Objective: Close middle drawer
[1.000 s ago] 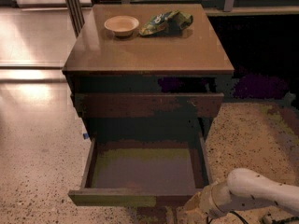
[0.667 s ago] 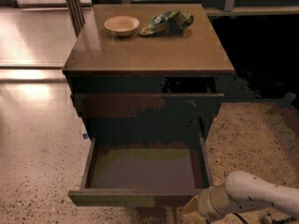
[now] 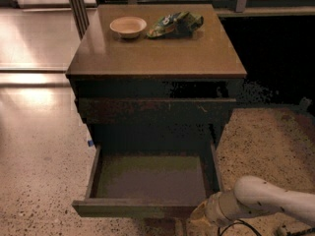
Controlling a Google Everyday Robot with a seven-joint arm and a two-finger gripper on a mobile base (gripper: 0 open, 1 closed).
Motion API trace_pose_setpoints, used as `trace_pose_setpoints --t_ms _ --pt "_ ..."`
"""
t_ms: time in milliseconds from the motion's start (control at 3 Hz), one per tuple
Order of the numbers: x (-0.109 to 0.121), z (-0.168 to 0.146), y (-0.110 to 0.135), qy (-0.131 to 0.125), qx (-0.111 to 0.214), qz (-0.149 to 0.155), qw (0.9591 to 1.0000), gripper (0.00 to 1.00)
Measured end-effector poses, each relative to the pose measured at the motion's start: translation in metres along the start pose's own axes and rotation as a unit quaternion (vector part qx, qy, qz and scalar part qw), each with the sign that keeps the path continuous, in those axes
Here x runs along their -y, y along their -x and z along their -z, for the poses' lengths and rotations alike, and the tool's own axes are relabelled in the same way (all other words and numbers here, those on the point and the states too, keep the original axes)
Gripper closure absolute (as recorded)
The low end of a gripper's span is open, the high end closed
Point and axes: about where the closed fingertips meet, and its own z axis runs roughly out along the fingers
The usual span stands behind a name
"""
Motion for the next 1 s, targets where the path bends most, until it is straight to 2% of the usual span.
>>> trace_pose_setpoints --t_ms 333,667,1000 --pt "0.027 -0.006 0.016 -0.010 0.022 0.040 0.9989 1.00" --pt "0.027 -0.006 0.016 -0.010 0.022 0.040 0.9989 1.00" --pt "0.037 -0.014 0.020 -0.014 0.028 0.059 0.9978 1.00"
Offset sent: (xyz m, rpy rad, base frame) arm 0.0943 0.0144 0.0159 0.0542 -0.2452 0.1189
